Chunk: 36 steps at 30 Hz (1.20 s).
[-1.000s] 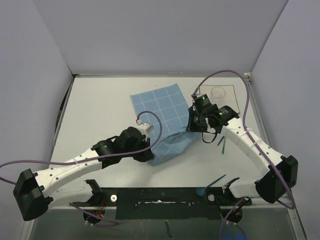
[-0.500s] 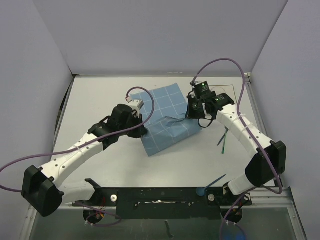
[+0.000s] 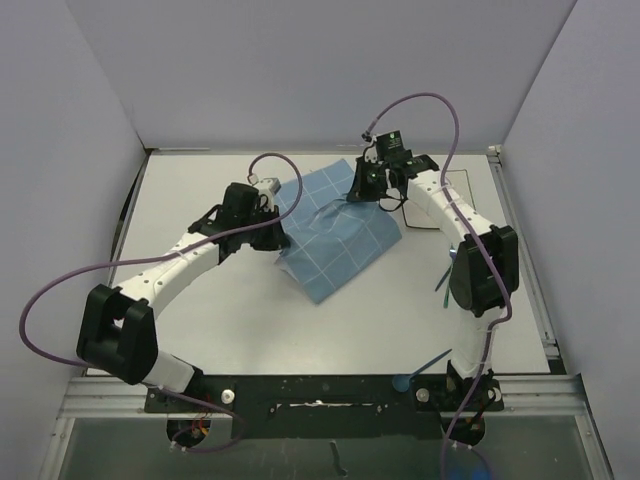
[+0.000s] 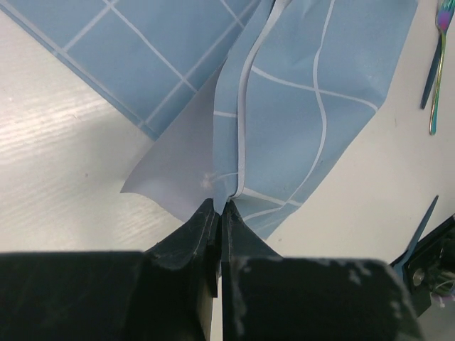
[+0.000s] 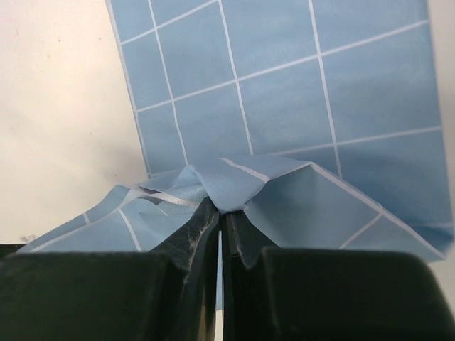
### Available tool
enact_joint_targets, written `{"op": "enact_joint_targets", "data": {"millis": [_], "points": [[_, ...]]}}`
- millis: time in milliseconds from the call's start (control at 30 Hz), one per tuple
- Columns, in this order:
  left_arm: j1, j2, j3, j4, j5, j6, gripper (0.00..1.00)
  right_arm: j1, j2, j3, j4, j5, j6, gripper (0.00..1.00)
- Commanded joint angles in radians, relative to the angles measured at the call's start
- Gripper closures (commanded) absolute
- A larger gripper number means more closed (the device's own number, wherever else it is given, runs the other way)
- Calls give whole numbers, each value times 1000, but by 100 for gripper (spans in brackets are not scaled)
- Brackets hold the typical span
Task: Set the dinner table for one person
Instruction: Fold the napkin at the center of the board.
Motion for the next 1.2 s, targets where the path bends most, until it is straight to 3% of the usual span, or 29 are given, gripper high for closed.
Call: {"op": "enact_joint_targets", "data": {"millis": [0,333,767,1167], "points": [[66,74,114,122,93,24,100,-21,57,104,82,-105,-22,100],[144,217,274,99,171,67,100,-79,190,217,155,-221,25,100],[187,319,287,145,224,57,100,-97,392,469,212,-335,100,100],[249,394,353,133,281,86,100,-160,515,458,644,-603,429,100]]}}
